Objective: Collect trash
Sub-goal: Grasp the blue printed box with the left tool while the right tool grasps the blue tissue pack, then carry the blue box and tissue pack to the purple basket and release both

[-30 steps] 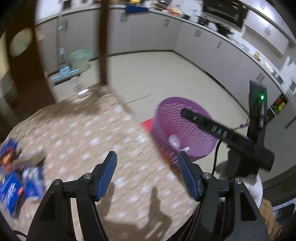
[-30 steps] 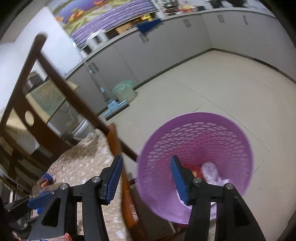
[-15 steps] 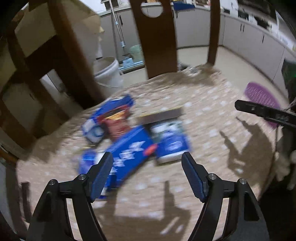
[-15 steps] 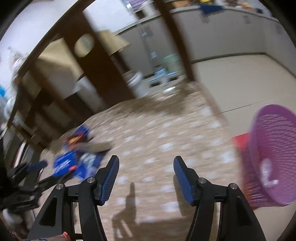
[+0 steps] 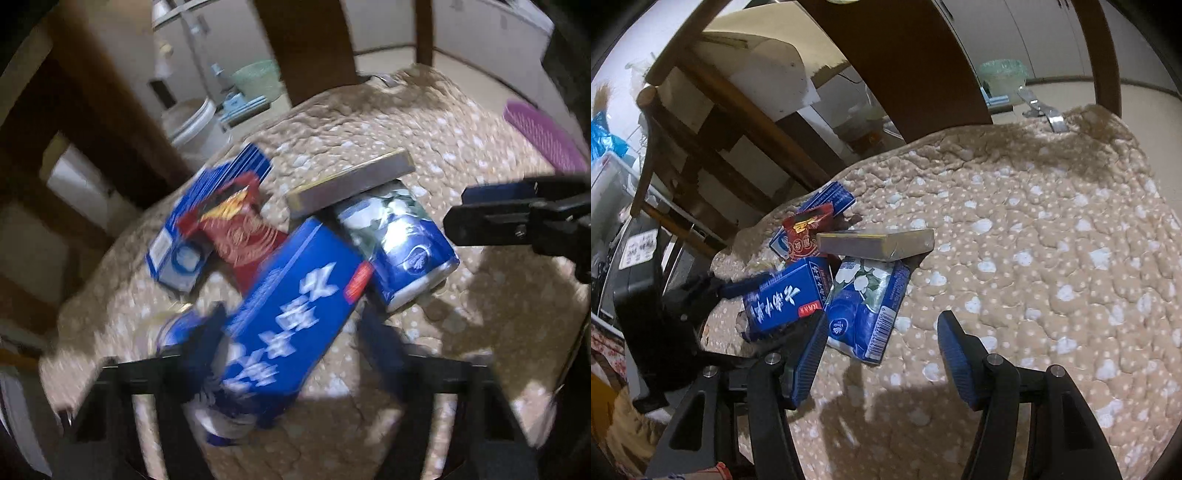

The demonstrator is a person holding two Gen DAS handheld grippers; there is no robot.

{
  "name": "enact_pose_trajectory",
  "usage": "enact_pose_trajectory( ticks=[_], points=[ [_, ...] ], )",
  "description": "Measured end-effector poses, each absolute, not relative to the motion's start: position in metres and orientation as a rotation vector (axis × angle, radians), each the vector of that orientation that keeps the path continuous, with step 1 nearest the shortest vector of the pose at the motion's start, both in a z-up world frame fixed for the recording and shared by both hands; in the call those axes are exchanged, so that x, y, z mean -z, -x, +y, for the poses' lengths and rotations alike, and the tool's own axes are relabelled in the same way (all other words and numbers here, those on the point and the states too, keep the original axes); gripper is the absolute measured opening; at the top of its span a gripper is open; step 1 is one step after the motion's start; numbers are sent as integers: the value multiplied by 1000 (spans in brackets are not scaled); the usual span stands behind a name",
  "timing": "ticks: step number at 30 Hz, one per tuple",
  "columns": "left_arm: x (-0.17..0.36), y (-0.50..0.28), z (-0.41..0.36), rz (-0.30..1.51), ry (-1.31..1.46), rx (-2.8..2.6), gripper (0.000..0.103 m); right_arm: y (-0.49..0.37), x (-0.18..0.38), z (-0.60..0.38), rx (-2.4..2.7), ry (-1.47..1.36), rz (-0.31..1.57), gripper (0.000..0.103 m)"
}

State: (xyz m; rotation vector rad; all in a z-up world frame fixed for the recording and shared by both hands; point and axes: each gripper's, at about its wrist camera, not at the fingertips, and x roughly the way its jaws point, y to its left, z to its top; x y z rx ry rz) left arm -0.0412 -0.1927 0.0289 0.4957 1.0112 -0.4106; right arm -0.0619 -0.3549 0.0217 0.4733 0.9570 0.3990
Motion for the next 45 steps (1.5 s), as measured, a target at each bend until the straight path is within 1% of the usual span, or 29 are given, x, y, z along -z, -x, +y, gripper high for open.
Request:
enact_pose_trajectory(
  ticks=[1, 6, 10, 13, 14, 15, 16, 17, 18, 19, 21, 28, 35, 45],
  points=[
    [-32, 42, -183, 1056, -404, 441, 51, 58, -22, -354, -400, -476, 964, 66],
    [-50, 66, -150, 1066, -199, 466, 51, 47, -21, -337, -415, -448, 980, 67],
    [-56, 90, -136, 1049, -150, 436, 51, 45, -18, -315, -407, -355, 977, 68],
    [-54, 100, -135, 1032, -178, 378, 51, 48, -18, -306, -386, -288, 967, 67],
    [-53, 103, -136, 1031, -182, 361, 51, 48, -18, -304, -380, -275, 965, 64],
    [-53, 104, -137, 1031, -177, 354, 51, 49, -19, -304, -374, -267, 962, 56],
    [-53, 105, -138, 1032, -167, 346, 51, 51, -20, -304, -369, -261, 958, 44],
    [-54, 107, -139, 1032, -157, 340, 51, 52, -22, -304, -368, -258, 955, 41],
    [-55, 107, -140, 1030, -148, 337, 51, 55, -24, -305, -369, -258, 949, 28],
    [-56, 109, -143, 1027, -139, 334, 51, 57, -27, -307, -370, -259, 939, 24],
    [-58, 112, -147, 1022, -128, 335, 51, 63, -34, -311, -381, -268, 920, 22],
    [-66, 120, -159, 1018, -127, 337, 51, 85, -44, -323, -375, -255, 889, 19],
    [-74, 132, -161, 1005, -125, 311, 51, 111, -51, -356, -306, -278, 855, 18],
    [-77, 141, -191, 999, -172, 343, 51, 135, -63, -394, -187, -256, 781, 18]
  ],
)
